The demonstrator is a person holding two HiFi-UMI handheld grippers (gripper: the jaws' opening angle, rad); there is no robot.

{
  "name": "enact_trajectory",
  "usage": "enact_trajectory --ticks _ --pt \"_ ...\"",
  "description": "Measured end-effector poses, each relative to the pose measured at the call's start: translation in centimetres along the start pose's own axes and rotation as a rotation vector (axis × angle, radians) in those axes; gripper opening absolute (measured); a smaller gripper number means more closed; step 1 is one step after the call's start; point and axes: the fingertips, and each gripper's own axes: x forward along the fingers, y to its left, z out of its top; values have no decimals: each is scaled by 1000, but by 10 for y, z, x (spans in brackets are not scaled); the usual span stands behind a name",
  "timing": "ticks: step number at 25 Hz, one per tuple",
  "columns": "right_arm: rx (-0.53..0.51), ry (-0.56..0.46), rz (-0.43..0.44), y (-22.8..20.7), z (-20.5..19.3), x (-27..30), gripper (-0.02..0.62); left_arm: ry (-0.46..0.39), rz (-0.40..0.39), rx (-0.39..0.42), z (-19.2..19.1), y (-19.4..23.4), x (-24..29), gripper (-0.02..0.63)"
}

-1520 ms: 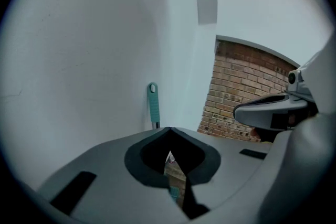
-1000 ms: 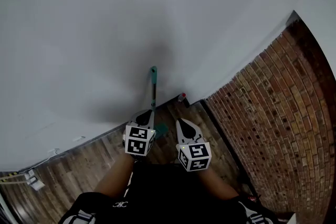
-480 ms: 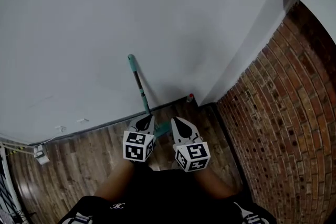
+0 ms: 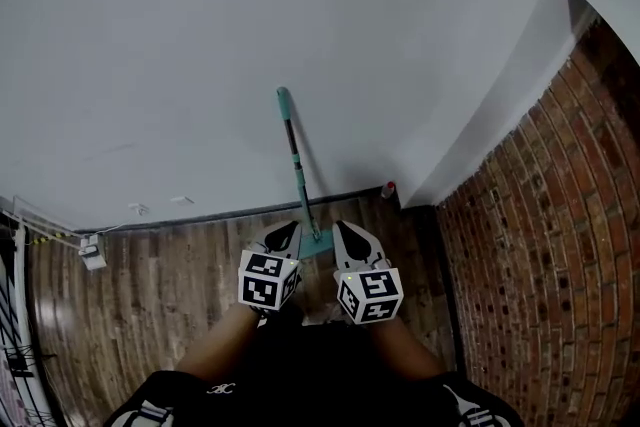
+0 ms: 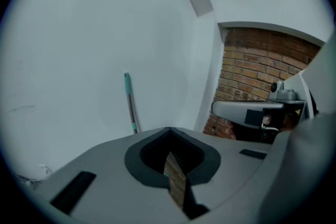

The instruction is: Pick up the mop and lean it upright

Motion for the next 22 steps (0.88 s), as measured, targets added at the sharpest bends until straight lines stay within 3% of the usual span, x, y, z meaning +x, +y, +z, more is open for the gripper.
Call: enact_trajectory --ticks 12,22 --pt "-45 38 61 10 0 20 12 -31 81 -82 -9 26 -13 -5" --pt "-61 39 79 -1 7 22 12 -23 86 -72 -6 18 -5 -5"
